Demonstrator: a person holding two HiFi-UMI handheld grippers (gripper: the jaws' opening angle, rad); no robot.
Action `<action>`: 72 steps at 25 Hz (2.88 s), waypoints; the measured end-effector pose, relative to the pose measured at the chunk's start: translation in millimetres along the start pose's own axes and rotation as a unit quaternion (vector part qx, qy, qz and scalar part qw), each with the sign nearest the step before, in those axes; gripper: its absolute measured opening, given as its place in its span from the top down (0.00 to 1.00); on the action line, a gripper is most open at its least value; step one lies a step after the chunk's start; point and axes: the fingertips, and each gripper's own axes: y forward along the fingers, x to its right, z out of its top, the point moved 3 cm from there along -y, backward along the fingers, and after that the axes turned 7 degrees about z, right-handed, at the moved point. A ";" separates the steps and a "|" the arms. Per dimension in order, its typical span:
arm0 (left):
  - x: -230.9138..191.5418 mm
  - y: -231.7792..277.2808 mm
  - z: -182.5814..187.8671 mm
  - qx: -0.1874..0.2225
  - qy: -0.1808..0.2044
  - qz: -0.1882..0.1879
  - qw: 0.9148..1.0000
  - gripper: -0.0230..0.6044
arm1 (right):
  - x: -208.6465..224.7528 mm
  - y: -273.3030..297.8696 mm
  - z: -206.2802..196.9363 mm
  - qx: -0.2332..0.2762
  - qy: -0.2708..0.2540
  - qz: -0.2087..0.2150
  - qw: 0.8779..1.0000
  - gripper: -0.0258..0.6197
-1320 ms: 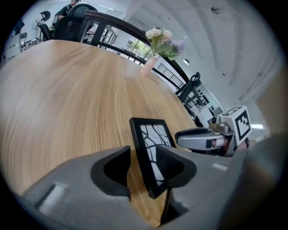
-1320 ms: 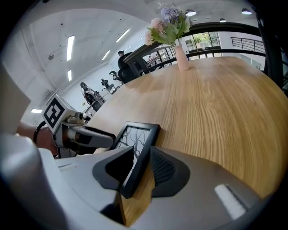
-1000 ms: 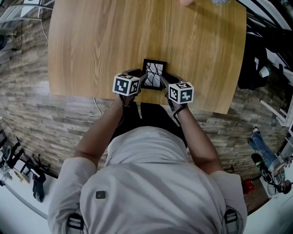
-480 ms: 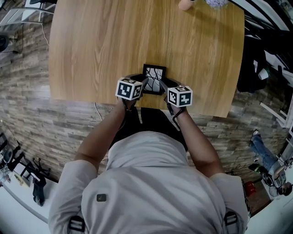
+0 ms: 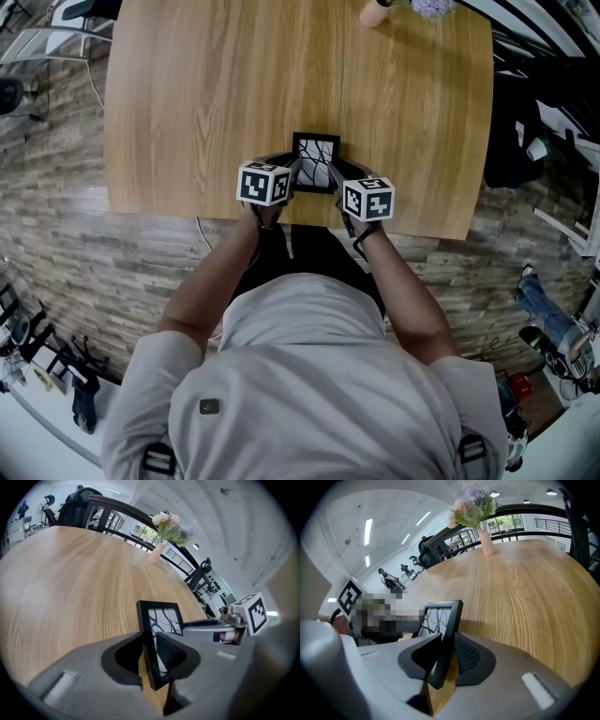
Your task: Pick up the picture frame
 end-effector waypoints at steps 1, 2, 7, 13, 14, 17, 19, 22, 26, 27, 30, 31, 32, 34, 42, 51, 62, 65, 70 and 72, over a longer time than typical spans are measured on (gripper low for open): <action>0.6 -3.2 3.8 0.005 0.001 -0.001 1.000 0.81 | -1.9 -1.6 3.1 0.005 0.000 -0.002 1.000 0.81; 0.8 -6.8 7.8 0.009 0.003 -0.002 1.000 0.81 | -4.6 -3.3 6.7 0.011 0.000 -0.003 1.000 0.81; 2.8 -27.1 29.5 0.033 0.025 -0.005 0.999 0.81 | -19.9 -14.1 28.0 0.047 -0.004 -0.009 0.999 0.81; 7.3 -55.2 50.8 0.061 0.040 -0.011 0.997 0.81 | -44.0 -32.7 52.9 0.085 -0.019 -0.019 0.996 0.82; 8.8 -60.8 55.4 0.066 0.045 -0.012 0.997 0.81 | -48.3 -36.5 57.0 0.092 -0.022 -0.022 0.995 0.82; 14.2 -78.8 71.6 0.084 0.063 -0.016 0.994 0.81 | -61.1 -47.6 70.3 0.115 -0.024 -0.028 0.993 0.82; 19.3 -90.4 82.2 0.096 0.075 -0.020 0.992 0.81 | -68.1 -55.8 78.6 0.130 -0.026 -0.033 0.991 0.82; 28.8 -108.4 93.7 0.112 0.092 -0.028 0.989 0.81 | -79.3 -69.7 88.0 0.152 -0.028 -0.039 0.987 0.82; 33.6 -128.0 106.6 0.128 0.107 -0.036 0.985 0.82 | -94.6 -81.5 98.5 0.174 -0.028 -0.045 0.983 0.82; 34.5 -132.3 109.9 0.133 0.110 -0.038 0.984 0.82 | -98.4 -84.3 101.1 0.180 -0.029 -0.048 0.982 0.82; 39.0 -147.3 119.9 0.148 0.124 -0.043 0.980 0.82 | -110.7 -95.5 109.4 0.199 -0.036 -0.054 0.978 0.83; 40.8 -152.6 123.2 0.154 0.129 -0.044 0.979 0.82 | -115.2 -99.6 112.4 0.207 -0.038 -0.055 0.976 0.83; 42.4 -157.9 126.5 0.160 0.133 -0.046 0.977 0.82 | -119.9 -103.4 115.3 0.214 -0.040 -0.057 0.974 0.83; 44.8 -168.8 131.7 0.170 0.142 -0.049 0.974 0.82 | -129.9 -110.2 120.3 0.228 -0.047 -0.063 0.971 0.83; 52.8 -217.5 135.9 0.207 0.180 -0.068 0.959 0.83 | -173.3 -133.0 123.2 0.271 -0.066 -0.080 0.957 0.83; 58.3 -261.5 119.9 0.230 0.204 -0.091 0.947 0.83 | -220.8 -157.7 110.0 0.311 -0.083 -0.102 0.941 0.83; 65.9 -291.4 86.3 0.234 0.225 -0.118 0.938 0.84 | -256.8 -176.8 74.7 0.338 -0.083 -0.126 0.929 0.84; 70.5 -294.5 78.4 0.236 0.229 -0.123 0.936 0.84 | -260.6 -183.1 67.3 0.340 -0.088 -0.130 0.927 0.84; 89.6 -302.0 64.7 0.244 0.235 -0.123 0.933 0.84 | -261.2 -201.2 52.1 0.348 -0.091 -0.128 0.924 0.84; 97.3 -305.7 57.9 0.248 0.235 -0.124 0.932 0.84 | -262.7 -209.4 45.2 0.350 -0.094 -0.127 0.923 0.84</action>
